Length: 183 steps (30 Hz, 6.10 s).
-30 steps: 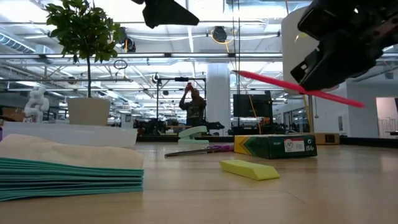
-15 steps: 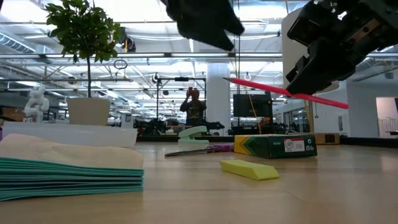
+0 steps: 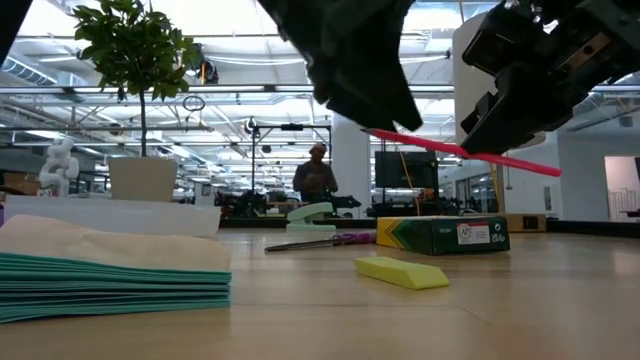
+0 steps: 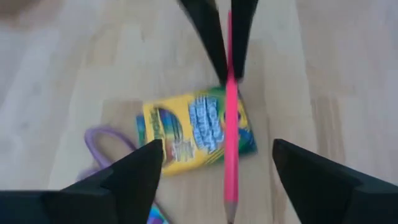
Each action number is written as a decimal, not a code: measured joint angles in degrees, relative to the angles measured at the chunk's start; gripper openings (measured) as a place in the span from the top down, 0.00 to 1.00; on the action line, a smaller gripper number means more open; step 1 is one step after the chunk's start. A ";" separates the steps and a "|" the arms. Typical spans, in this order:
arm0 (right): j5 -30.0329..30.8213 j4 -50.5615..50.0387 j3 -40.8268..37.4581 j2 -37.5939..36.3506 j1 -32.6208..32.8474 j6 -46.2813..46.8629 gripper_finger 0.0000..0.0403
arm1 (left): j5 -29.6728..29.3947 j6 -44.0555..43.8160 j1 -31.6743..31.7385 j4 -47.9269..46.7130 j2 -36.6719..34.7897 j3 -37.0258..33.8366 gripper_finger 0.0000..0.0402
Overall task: Pack school essentials
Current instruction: Put the pink pencil into the purple supply box, then put the violet scissor into the purple supply box
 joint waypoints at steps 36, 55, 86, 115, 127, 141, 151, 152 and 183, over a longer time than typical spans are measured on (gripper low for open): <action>5.06 3.96 0.01 -0.04 -0.13 0.40 0.77 | 1.30 2.58 1.23 -3.09 1.01 -0.12 0.95; 5.10 -3.54 0.03 -16.80 1.53 1.94 0.33 | -15.23 -30.34 -7.18 -38.22 -13.94 -0.17 0.95; 9.76 -6.79 -0.01 -18.52 3.58 5.32 0.38 | -10.98 -98.20 -25.00 -65.93 -15.45 -7.78 0.96; 9.47 -6.76 -0.01 -18.51 3.58 2.25 0.38 | -5.61 -86.65 -8.92 -49.37 -15.47 -17.54 0.94; 9.31 -6.76 -0.01 -18.51 3.58 2.27 0.38 | -4.79 -83.51 -6.44 -49.07 -15.47 -17.54 0.94; 9.28 -6.68 -0.01 -18.51 3.58 1.86 0.38 | -4.78 -77.60 -3.16 -45.32 -15.47 -17.54 0.93; 9.31 -6.46 -0.01 -18.56 3.54 -0.80 0.38 | -5.16 -75.73 -3.19 -42.06 -15.47 -17.54 0.75; 9.32 -6.36 -0.01 -18.66 3.54 -1.37 0.38 | -5.25 -75.76 -3.19 -41.76 -15.47 -17.54 0.73; 15.22 -4.54 -0.04 -13.92 5.99 9.68 0.38 | -16.84 -38.43 -6.06 -18.14 -24.55 -17.54 0.74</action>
